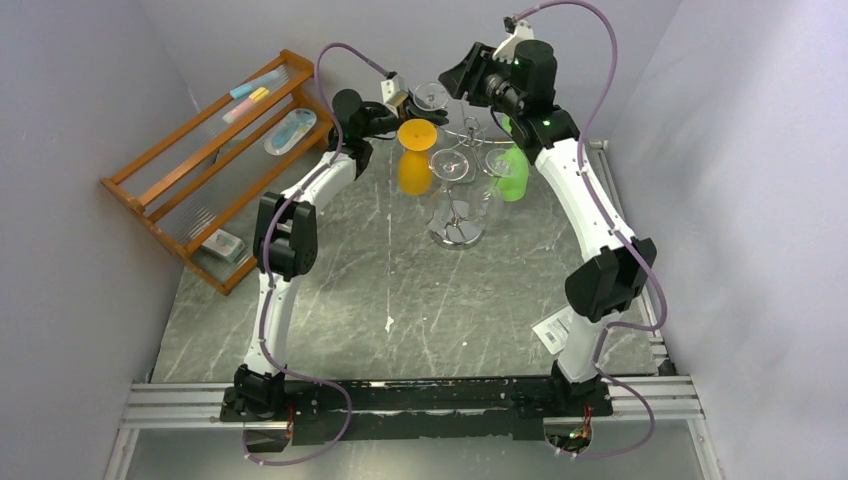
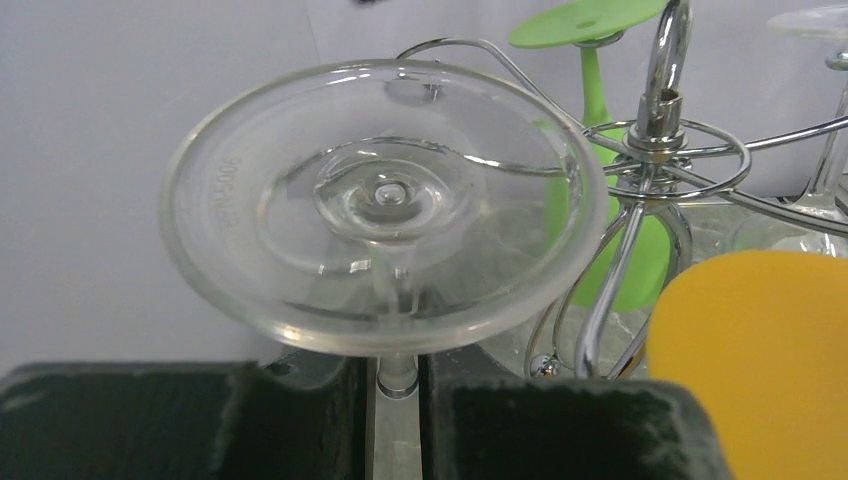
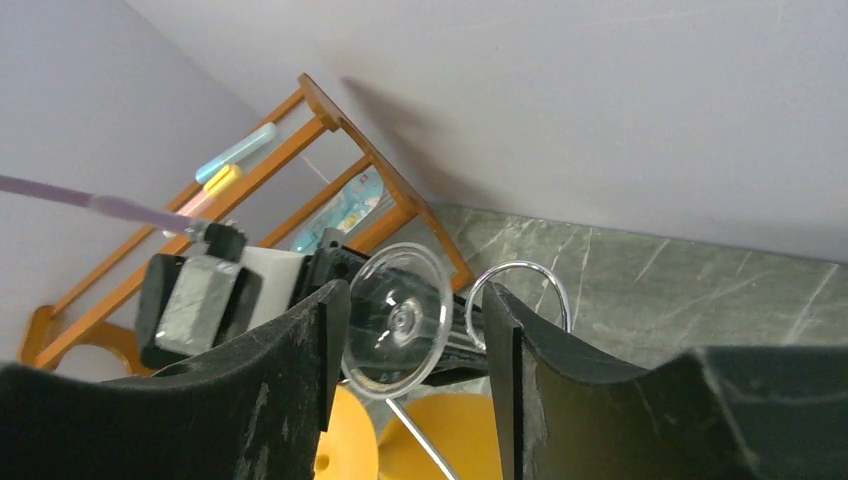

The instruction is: Place the wine glass upside down on the wine glass rack

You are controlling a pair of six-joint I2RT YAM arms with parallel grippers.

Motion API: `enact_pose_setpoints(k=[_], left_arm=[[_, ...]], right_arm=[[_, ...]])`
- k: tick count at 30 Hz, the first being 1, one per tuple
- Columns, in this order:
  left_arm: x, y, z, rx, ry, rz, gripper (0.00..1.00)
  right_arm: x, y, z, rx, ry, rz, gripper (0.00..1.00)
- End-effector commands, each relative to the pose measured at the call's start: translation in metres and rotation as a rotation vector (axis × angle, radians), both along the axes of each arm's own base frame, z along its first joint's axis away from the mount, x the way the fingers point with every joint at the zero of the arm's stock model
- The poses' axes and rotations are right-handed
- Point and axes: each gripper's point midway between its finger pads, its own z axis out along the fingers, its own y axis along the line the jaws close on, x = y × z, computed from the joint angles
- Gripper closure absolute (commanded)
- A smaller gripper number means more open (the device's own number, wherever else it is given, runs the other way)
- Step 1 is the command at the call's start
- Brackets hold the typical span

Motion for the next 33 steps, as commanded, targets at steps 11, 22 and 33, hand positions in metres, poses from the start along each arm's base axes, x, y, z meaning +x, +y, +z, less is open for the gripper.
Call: enact_pose_setpoints(k=[11, 22, 33], left_arm=[[-0.013, 0.011, 0.047, -0.041, -0.189, 0.029, 0.95], [-0.015, 0.012, 0.047, -0.039, -0.177, 0.024, 0.95], [-0.012, 0.038, 0.053, -0.074, -0.149, 0.083, 0.54]], right_arm=[[0.002, 0.032, -0.023, 0.045, 0.087, 0.192, 0.53], [-0.009, 0.033, -0.014, 0.227, 0.161, 0.295, 0.98], [0.000, 0.027, -0.008, 0.321, 0.191, 0.254, 1.00]])
